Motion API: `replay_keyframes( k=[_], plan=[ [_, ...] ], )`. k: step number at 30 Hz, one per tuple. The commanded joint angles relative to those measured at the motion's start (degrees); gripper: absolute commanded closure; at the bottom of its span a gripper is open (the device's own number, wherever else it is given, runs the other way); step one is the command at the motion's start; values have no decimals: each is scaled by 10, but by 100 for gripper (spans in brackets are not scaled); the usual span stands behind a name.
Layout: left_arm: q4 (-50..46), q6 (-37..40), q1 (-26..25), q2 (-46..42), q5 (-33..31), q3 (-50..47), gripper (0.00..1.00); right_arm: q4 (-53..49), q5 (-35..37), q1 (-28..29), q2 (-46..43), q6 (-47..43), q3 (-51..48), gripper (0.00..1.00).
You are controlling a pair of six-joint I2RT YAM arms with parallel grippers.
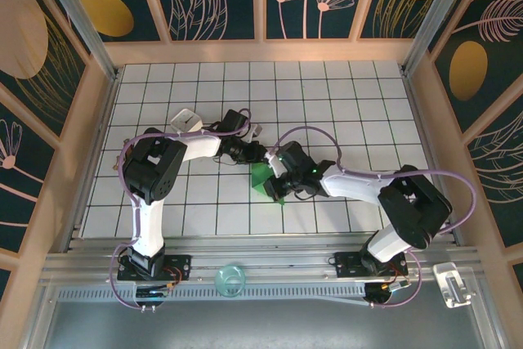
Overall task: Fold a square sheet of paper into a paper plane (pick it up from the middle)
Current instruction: Perform the third fold on the triangle at the bottom-center of the table.
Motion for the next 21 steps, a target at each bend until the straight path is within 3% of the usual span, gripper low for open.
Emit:
replay_keyframes(
  k=[1, 21],
  plan=[
    [-54, 18, -9, 40, -28, -11, 74, 32, -39, -22, -28, 23, -26, 99],
    [-62, 30, -8, 47, -38, -7, 72, 101, -100, -100, -10, 91, -73, 100]
  ],
)
